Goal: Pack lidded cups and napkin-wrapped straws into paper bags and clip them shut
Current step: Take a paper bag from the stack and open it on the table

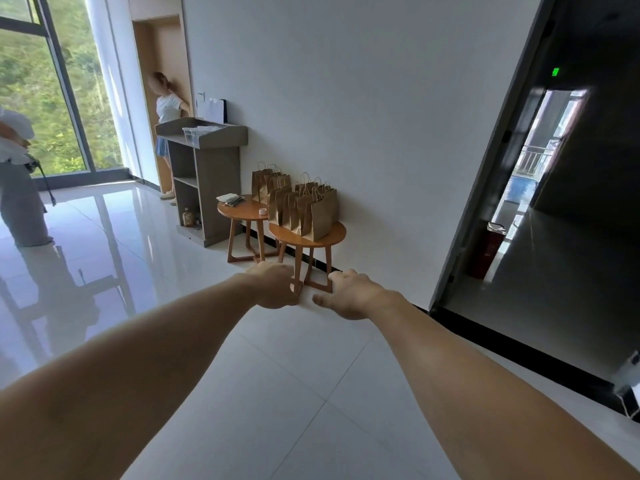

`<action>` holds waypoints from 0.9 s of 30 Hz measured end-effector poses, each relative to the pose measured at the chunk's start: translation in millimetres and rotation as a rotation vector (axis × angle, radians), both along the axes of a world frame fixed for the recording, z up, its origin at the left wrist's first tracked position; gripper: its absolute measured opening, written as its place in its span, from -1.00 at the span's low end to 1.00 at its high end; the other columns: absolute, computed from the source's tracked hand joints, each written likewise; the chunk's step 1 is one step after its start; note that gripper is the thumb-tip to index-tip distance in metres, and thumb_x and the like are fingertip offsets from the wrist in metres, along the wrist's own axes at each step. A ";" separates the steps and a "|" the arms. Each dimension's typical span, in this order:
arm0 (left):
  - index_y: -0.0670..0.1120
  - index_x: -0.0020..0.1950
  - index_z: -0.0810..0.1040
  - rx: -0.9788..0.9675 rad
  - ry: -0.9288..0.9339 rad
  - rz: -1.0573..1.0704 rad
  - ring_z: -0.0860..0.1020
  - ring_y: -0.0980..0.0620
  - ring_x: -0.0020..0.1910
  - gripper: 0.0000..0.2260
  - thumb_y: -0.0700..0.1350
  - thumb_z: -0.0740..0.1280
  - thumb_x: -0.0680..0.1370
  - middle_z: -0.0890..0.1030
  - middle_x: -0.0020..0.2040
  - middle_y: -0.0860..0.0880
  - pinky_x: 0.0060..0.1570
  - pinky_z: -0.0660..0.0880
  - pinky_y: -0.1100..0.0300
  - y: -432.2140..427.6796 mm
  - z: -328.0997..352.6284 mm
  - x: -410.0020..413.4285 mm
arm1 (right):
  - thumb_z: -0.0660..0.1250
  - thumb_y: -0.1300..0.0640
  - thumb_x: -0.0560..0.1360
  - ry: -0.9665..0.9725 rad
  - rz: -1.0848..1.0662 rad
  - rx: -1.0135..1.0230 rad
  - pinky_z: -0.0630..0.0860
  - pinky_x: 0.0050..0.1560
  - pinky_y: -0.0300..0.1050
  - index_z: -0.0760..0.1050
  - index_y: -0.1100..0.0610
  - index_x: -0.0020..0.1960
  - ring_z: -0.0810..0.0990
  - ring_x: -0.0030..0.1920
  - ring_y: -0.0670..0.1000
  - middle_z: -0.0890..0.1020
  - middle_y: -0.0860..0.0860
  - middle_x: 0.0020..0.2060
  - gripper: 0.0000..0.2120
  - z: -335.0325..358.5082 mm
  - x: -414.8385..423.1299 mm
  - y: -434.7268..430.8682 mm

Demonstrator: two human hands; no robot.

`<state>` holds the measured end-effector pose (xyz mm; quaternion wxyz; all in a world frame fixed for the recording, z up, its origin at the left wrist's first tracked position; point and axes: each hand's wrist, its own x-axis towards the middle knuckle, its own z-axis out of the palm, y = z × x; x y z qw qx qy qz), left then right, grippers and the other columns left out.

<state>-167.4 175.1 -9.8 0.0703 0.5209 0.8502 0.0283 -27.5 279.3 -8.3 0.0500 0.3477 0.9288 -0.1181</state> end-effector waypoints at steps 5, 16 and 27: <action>-0.08 0.40 0.42 0.000 0.006 -0.015 0.50 -0.03 0.20 -0.54 0.07 0.35 0.56 0.51 0.31 -0.06 0.00 0.47 0.15 36.7 -6.9 -92.9 | 0.18 -0.30 0.55 0.011 -0.014 -0.003 0.32 0.40 0.20 0.14 0.09 0.56 0.22 0.49 0.20 0.25 0.11 0.50 -0.28 -6.2 -94.7 34.3; -0.10 0.44 0.37 -0.043 -0.050 -0.036 0.48 -0.07 0.25 -0.50 0.06 0.34 0.55 0.49 0.35 -0.09 0.03 0.46 0.15 102.3 -39.4 -272.9 | 0.20 -0.28 0.56 -0.029 -0.021 -0.097 0.35 0.37 0.27 0.17 0.07 0.55 0.25 0.48 0.22 0.24 0.13 0.51 -0.31 -46.1 -280.3 98.1; -0.09 0.49 0.33 -0.136 -0.090 0.071 0.41 -0.05 0.36 -0.48 0.06 0.31 0.57 0.44 0.41 -0.06 0.06 0.36 0.19 228.1 -68.4 -433.7 | 0.20 -0.31 0.53 -0.078 0.075 -0.143 0.47 0.19 0.10 0.23 0.07 0.52 0.40 0.37 0.18 0.35 0.09 0.44 -0.31 -83.2 -458.8 249.2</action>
